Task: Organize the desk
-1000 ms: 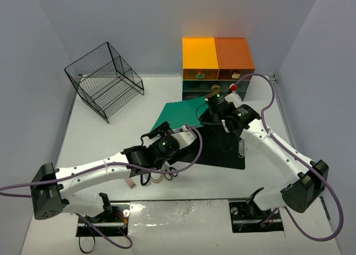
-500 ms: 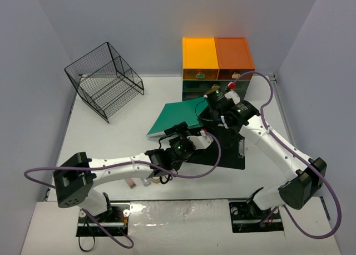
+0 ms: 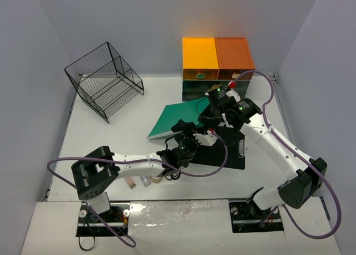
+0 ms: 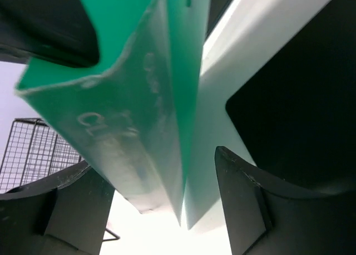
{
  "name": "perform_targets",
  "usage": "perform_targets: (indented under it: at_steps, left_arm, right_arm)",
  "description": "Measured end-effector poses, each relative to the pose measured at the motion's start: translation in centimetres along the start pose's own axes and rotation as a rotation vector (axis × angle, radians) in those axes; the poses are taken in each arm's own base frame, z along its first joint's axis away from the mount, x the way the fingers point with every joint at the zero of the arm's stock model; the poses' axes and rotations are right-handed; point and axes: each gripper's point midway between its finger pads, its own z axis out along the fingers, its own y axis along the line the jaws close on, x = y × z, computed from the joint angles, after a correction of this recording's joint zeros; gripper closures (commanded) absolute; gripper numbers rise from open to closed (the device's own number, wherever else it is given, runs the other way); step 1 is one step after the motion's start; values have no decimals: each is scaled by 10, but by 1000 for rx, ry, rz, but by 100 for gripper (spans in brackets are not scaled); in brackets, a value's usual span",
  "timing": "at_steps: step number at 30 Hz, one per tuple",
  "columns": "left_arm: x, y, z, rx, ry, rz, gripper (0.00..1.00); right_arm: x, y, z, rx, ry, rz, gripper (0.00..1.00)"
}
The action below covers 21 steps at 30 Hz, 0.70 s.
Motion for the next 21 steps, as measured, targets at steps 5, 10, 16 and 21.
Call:
perform_targets:
  at_steps: [5,10,16,21]
  left_arm:
    - [-1,14,6,-54,-6,4,92]
    - [0,17,6,-72,3,24,100]
    - [1,16,5,-72,7,26,100]
    - [6,12,5,-55,26,50,100]
  right_arm:
    - [-1,-1,0,5,0,-1,100]
    - [-1,-5,0,19,3,-14,100]
    - [-2,-4,-1,14,-1,-18,27]
    - [-13,5,-12,-9,-45,-17,0]
